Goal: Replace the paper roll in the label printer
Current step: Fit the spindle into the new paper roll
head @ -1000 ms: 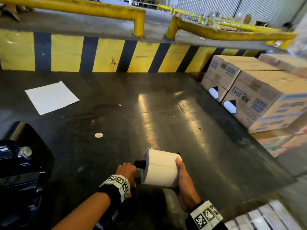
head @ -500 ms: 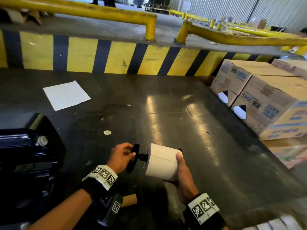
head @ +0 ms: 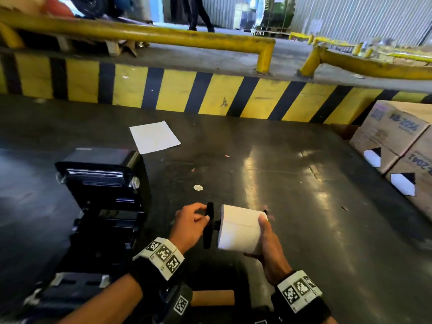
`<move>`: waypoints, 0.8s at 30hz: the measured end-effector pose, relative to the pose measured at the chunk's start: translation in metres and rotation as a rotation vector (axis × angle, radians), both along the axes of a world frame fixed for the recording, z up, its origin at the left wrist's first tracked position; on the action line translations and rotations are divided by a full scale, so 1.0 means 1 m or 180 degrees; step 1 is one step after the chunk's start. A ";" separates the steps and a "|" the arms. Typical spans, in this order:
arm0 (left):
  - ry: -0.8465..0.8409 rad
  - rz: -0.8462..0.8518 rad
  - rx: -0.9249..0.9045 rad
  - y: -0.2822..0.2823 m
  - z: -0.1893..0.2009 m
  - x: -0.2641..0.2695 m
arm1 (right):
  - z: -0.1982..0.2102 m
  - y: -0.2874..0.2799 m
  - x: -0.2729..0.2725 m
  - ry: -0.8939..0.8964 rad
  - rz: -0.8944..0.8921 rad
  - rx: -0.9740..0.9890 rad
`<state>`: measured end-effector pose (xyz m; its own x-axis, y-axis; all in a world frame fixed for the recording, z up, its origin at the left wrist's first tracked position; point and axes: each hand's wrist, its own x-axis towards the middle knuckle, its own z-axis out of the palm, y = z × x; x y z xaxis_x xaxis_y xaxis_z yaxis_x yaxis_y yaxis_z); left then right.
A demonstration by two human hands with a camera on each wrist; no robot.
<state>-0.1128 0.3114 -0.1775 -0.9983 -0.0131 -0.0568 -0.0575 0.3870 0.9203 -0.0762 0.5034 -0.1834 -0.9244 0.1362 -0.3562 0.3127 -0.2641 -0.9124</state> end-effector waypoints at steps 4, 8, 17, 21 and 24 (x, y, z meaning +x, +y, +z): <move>0.0210 0.0037 -0.0301 -0.012 0.006 -0.002 | 0.001 -0.020 -0.010 -0.0040 0.0044 0.0253; -0.0022 -0.0015 0.0261 -0.027 0.015 -0.002 | 0.006 -0.031 -0.017 -0.0022 0.0166 0.0305; 0.0194 0.0053 0.0712 -0.053 0.020 0.001 | 0.021 -0.057 -0.029 0.0151 0.0224 0.0502; 0.0560 0.0108 0.0091 -0.055 0.014 0.005 | 0.019 -0.067 -0.036 0.0128 0.0271 0.0575; 0.0337 0.0264 0.0515 -0.067 0.013 0.001 | 0.020 -0.070 -0.038 0.0121 0.0354 0.0592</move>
<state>-0.1121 0.2446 -0.1644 -0.9947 -0.0947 0.0404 0.0175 0.2315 0.9727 -0.1145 0.4335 -0.1631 -0.9497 0.0926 -0.2991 0.2950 -0.0557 -0.9539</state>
